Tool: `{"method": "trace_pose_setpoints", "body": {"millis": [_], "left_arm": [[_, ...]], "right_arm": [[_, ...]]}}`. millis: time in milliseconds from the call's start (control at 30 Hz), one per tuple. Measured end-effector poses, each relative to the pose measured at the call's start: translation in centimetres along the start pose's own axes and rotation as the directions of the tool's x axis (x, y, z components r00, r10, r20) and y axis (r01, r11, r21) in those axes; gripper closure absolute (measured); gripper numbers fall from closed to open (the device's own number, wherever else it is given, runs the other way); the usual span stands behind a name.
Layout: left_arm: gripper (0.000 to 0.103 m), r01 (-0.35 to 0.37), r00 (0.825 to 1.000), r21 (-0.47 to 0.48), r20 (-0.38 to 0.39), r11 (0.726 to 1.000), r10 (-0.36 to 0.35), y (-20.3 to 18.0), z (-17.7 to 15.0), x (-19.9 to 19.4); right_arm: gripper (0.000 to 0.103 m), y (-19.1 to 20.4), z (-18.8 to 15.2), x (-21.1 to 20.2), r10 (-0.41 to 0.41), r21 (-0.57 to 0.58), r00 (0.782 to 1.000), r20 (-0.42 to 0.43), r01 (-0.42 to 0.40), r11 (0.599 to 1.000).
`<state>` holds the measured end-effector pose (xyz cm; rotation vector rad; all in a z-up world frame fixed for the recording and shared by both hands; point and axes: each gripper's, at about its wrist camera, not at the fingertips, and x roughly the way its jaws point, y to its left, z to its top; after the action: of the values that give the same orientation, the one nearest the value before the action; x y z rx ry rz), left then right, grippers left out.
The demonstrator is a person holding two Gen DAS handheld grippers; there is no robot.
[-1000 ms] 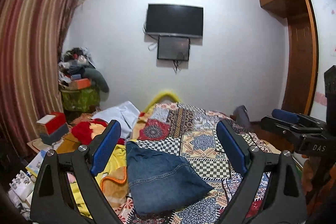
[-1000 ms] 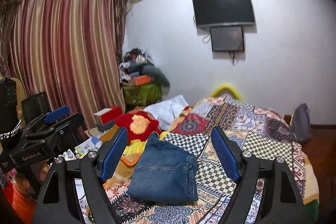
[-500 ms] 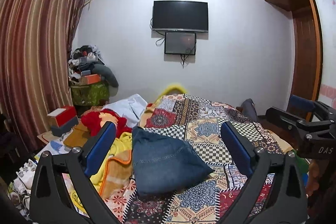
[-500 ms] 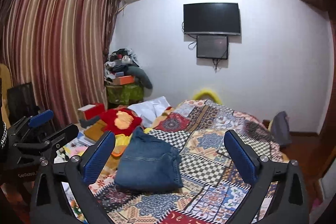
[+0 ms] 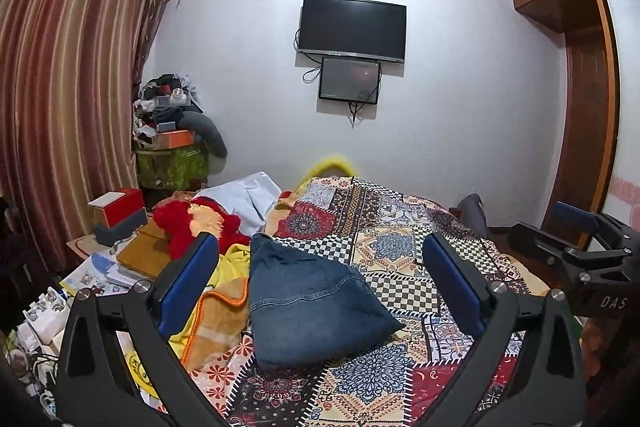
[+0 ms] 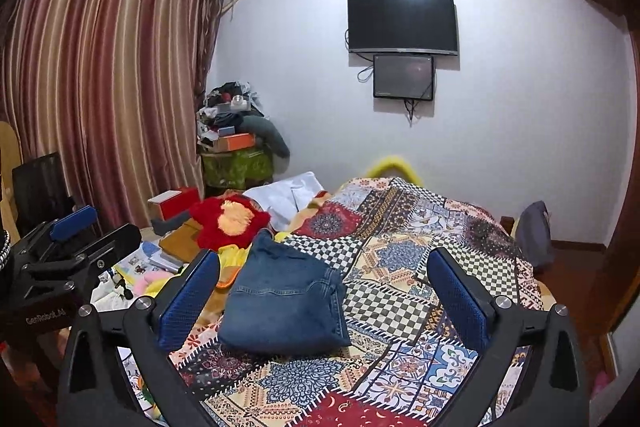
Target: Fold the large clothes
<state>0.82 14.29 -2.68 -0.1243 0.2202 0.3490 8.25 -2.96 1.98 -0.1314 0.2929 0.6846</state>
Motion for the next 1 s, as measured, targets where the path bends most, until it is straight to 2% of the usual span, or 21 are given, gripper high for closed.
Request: {"method": "trace_pose_setpoints", "body": {"millis": [300, 1000], "left_arm": [[0.000, 0.004, 1.000, -0.011, 0.000, 1.000, -0.004, 0.15, -0.01, -0.04], [0.000, 0.006, 1.000, -0.010, 0.006, 1.000, -0.006, 0.13, 0.32, -0.22]], "right_arm": [[0.000, 0.53, 0.18, -0.12, 0.001, -0.035, 1.000, 0.003, -0.001, 0.999], [0.000, 0.65, 0.28, -0.22, 0.002, -0.032, 1.000, -0.001, -0.002, 0.999]]}}
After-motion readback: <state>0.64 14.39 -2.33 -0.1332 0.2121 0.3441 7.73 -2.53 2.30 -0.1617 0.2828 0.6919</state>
